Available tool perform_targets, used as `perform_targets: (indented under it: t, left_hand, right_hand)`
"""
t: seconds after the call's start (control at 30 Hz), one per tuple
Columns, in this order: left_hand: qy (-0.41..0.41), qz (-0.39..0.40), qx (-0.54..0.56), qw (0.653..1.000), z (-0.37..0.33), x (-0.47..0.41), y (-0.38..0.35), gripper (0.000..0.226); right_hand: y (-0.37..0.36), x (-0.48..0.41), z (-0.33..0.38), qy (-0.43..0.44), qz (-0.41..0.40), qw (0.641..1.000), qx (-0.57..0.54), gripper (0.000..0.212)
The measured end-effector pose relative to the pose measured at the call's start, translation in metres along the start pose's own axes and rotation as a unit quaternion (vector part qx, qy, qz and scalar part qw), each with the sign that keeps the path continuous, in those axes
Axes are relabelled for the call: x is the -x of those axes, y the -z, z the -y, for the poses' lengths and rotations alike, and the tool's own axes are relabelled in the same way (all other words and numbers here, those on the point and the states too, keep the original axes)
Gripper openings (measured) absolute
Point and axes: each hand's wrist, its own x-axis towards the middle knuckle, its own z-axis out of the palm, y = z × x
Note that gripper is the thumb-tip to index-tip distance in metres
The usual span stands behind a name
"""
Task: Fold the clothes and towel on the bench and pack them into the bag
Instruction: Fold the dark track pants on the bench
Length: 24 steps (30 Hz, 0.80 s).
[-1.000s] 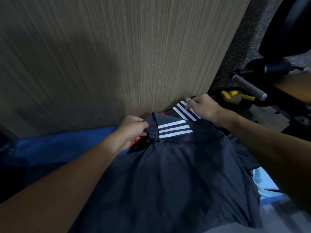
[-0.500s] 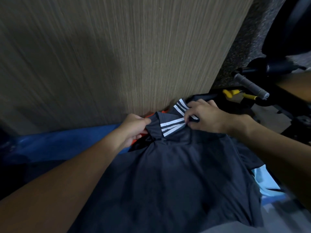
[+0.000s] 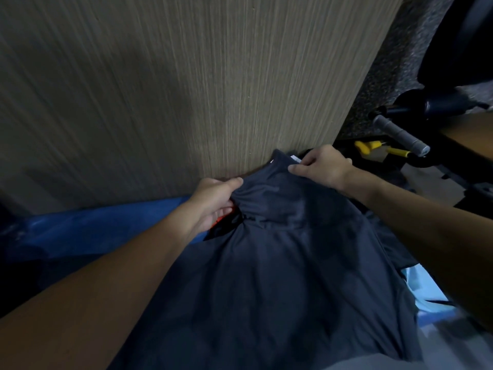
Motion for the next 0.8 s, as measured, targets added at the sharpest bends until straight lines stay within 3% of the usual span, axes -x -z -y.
perform_targets:
  t: [0.07,0.2,0.3,0.37,0.5,0.67,0.8]
  left_hand:
    - [-0.005,-0.004,0.016,1.0,0.0,-0.002,0.0,0.022]
    - [-0.037,-0.017,0.029,0.999,-0.003,-0.006,0.002,0.007]
    - [-0.062,-0.016,0.033,0.997,-0.007,-0.004,-0.001,0.005]
    - [-0.074,-0.014,0.031,0.997,-0.009,-0.003,-0.004,0.012]
    - [-0.086,0.043,-0.056,0.994,-0.015,0.003,-0.002,0.022]
    - [-0.144,0.083,-0.132,0.977,-0.021,0.023,0.006,0.017]
    - [-0.267,0.059,-0.187,0.944,-0.012,0.053,0.006,0.013]
  right_hand:
    - [-0.002,-0.004,0.0,0.0,-0.027,1.0,0.001,0.024]
    - [-0.003,-0.01,-0.004,0.006,-0.052,0.993,-0.102,0.011]
    - [0.004,-0.004,0.002,-0.001,-0.024,0.983,-0.184,0.036]
    - [0.009,-0.002,0.004,-0.001,-0.011,0.978,-0.209,0.033]
    - [0.018,0.002,0.007,-0.005,0.0,0.974,-0.226,0.012]
    - [0.027,0.018,0.007,0.016,0.006,0.957,-0.288,0.025]
    - [0.036,0.048,0.0,0.051,0.029,0.942,-0.331,0.032]
